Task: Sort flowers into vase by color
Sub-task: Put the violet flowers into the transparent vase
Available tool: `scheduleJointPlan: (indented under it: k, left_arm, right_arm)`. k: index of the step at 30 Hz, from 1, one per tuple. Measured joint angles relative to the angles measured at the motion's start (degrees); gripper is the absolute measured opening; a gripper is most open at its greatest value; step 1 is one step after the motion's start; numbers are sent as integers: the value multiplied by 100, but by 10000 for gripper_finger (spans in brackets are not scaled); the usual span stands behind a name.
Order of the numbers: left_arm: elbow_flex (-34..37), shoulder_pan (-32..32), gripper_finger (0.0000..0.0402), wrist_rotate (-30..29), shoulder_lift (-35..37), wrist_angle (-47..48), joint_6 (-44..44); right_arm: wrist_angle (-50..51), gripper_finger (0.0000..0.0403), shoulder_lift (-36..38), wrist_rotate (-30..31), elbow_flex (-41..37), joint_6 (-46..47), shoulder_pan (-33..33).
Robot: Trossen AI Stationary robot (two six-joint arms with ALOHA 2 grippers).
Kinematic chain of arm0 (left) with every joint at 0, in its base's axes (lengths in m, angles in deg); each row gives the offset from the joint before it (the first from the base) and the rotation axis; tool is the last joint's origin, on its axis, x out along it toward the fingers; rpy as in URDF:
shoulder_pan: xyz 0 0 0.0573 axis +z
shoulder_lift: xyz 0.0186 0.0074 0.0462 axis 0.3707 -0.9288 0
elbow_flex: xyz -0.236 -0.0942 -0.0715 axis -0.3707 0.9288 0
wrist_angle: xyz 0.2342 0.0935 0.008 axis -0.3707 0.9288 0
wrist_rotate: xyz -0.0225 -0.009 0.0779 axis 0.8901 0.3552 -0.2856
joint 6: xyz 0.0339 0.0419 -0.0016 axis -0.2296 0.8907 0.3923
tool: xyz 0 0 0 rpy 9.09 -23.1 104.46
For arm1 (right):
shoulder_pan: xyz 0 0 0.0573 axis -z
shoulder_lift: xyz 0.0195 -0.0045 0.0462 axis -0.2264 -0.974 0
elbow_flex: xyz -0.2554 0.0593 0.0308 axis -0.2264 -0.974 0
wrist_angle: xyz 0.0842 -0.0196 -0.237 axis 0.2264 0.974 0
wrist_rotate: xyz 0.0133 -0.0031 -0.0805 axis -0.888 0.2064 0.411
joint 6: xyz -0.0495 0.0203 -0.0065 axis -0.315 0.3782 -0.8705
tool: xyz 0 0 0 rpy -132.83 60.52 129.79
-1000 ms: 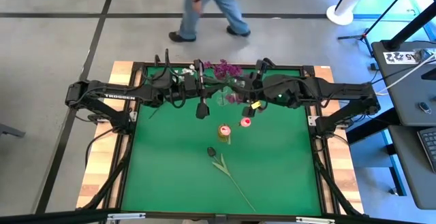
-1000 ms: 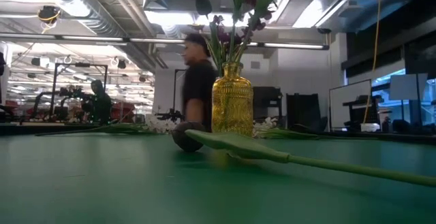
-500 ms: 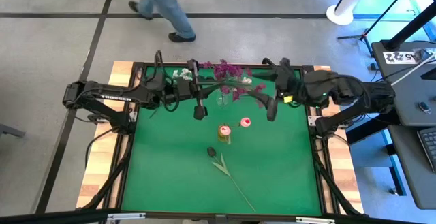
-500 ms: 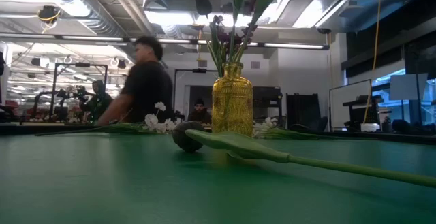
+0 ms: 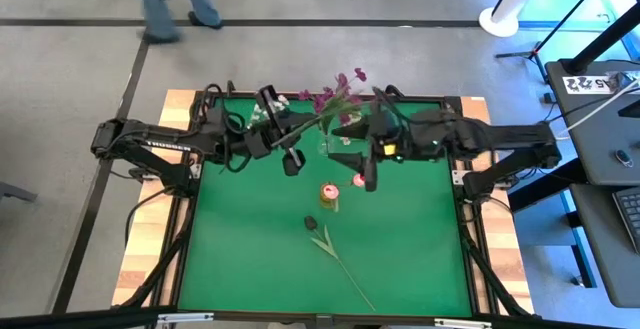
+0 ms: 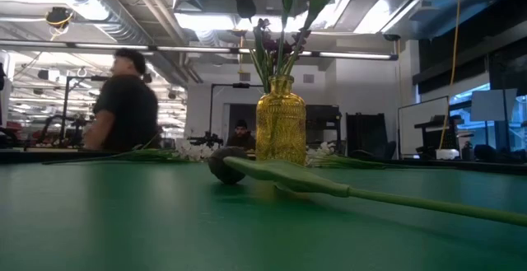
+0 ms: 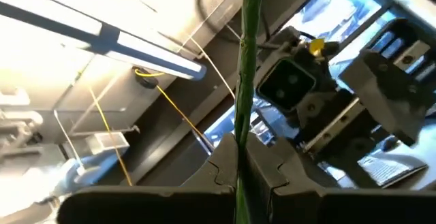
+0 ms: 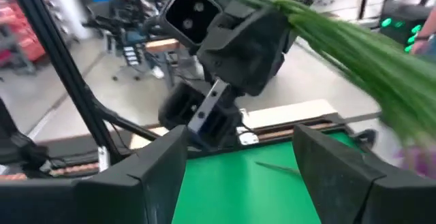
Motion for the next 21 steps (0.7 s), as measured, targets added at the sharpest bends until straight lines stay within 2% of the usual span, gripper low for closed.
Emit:
scheduleJointPlan:
  k: [3,6,8,14,21]
  left_arm:
    - [0,-2,0,-163,-2,-33,622]
    - [0,2,0,-303,-1,-50,965]
    - [0,2,0,-365,0,26,1025]
    - [0,-1,0,-643,-4,536,1281]
    - [0,-155,0,-868,-4,528,1842]
  right_arm:
    - [-151,264,-103,-460,0,250,291]
    - [-355,264,-125,-659,-187,448,558]
    - [-824,264,-125,-948,-493,643,760]
    - [-2163,264,104,-2350,-1393,1335,1574]
    - [-3770,264,595,-3130,-2592,2242,2254]
